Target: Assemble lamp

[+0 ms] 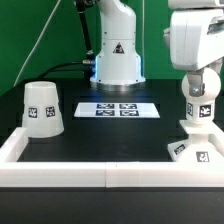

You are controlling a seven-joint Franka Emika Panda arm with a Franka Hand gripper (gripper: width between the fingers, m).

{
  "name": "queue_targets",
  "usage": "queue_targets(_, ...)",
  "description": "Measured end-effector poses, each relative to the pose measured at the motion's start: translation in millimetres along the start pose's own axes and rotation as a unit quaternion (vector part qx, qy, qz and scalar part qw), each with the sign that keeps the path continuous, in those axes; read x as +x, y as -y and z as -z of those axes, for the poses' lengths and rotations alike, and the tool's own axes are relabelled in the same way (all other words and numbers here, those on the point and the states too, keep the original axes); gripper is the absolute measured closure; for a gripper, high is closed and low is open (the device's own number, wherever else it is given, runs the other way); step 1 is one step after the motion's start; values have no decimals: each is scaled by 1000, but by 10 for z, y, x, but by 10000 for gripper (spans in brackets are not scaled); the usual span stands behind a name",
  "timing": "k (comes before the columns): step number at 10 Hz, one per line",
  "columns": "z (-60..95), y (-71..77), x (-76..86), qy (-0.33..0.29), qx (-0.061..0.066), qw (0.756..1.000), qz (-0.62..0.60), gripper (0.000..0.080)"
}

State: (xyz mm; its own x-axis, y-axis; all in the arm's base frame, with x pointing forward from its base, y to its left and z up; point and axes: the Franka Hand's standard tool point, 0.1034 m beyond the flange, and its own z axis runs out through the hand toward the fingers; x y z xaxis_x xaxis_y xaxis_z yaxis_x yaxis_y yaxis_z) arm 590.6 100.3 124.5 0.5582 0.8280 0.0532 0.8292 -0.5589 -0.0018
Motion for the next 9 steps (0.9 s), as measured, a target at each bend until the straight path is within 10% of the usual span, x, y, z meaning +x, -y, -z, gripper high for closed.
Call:
queue_targets(1,0,-2,-1,0,0,1000,0,229)
queue_targets(9,-1,-10,5,-4,-2,985,-172,223)
